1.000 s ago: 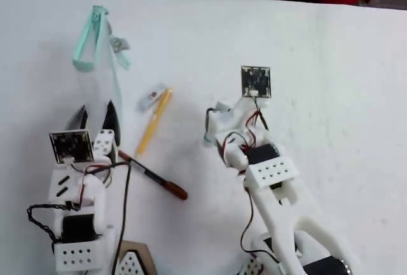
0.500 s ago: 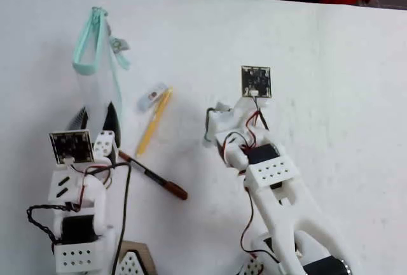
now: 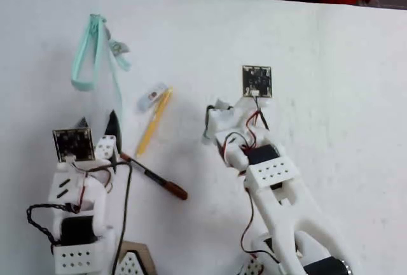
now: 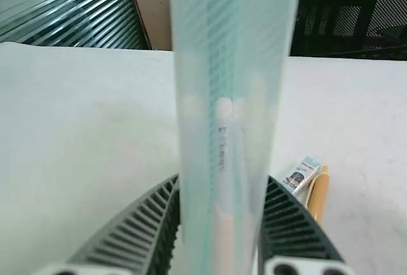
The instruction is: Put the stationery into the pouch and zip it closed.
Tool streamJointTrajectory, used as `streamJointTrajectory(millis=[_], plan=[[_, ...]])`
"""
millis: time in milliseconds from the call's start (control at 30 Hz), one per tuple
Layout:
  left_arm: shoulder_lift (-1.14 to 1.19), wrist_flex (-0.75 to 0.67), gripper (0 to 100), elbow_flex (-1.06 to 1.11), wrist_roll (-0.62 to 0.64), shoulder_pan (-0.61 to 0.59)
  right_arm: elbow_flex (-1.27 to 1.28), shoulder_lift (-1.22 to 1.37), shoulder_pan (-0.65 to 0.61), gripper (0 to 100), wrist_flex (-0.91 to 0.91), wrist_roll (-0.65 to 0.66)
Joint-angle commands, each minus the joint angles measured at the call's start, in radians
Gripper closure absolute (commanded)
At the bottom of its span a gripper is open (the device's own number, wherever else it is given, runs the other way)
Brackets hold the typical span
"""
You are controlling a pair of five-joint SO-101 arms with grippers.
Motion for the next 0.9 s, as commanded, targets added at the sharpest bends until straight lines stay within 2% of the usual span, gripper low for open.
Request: streamJointTrajectory(millis=[0,167,400,700,867], plan=[[0.002,0.091,83,-0.078,0.006,0.002,-0.009,-0.03,-0.002,98.1,-0.018,0.012],[0.002,0.187,83,-0.123,0.006,0.002,-0.009,-0.03,-0.002,98.1,-0.018,0.012],[0.002,0.184,83,-0.115,0.006,0.005,-0.002,-0.03,-0.002,98.1,-0.015,0.012],[0.002,0.081,83,-0.052,0.005,0.004,0.02,-0.047,-0.002,98.1,-0.031,0.012],[0.002,0.081,83,-0.051,0.005,0.004,0.078,-0.209,0.025,98.1,-0.088,0.012]])
